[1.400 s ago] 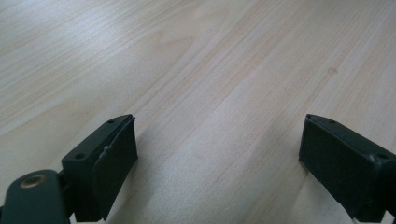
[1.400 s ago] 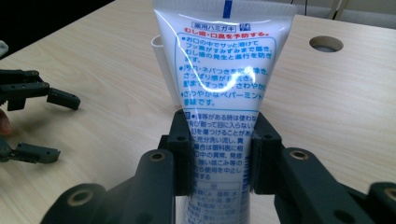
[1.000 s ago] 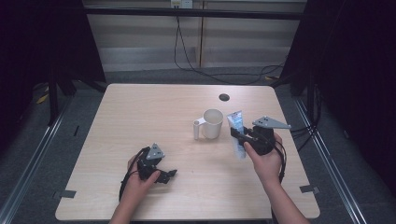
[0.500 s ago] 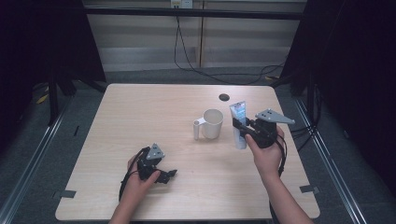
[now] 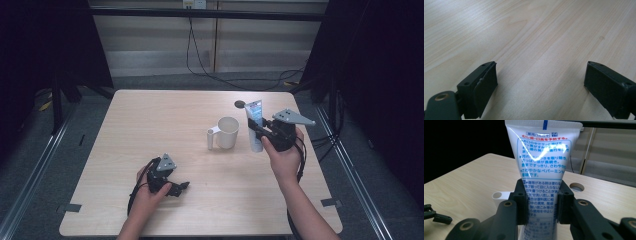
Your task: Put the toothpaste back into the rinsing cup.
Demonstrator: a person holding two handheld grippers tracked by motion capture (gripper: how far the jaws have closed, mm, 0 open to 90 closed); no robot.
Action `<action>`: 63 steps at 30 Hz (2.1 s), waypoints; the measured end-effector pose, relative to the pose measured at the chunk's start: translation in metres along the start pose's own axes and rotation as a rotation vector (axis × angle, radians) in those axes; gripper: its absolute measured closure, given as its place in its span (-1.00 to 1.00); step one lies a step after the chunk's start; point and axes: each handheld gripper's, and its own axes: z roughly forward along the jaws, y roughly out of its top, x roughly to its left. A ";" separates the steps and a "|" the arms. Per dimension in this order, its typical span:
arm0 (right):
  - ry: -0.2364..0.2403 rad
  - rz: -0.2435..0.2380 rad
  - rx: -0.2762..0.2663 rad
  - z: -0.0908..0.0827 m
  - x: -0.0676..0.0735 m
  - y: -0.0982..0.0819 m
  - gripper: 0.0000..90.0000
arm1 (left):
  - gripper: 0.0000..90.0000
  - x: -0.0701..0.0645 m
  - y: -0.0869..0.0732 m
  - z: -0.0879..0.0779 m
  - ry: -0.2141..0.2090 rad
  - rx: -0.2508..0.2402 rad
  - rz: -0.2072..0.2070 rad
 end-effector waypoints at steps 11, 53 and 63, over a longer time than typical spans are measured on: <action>-0.008 -0.031 -0.037 0.007 0.001 0.009 0.51 | -0.75 0.000 0.000 0.000 0.004 0.001 -0.001; 0.017 -0.008 -0.080 0.060 0.008 0.034 0.50 | -0.75 0.000 0.000 -0.001 0.003 0.007 0.000; 0.015 -0.010 -0.076 0.071 0.009 0.033 0.50 | -0.74 -0.001 0.000 -0.001 0.016 0.010 0.002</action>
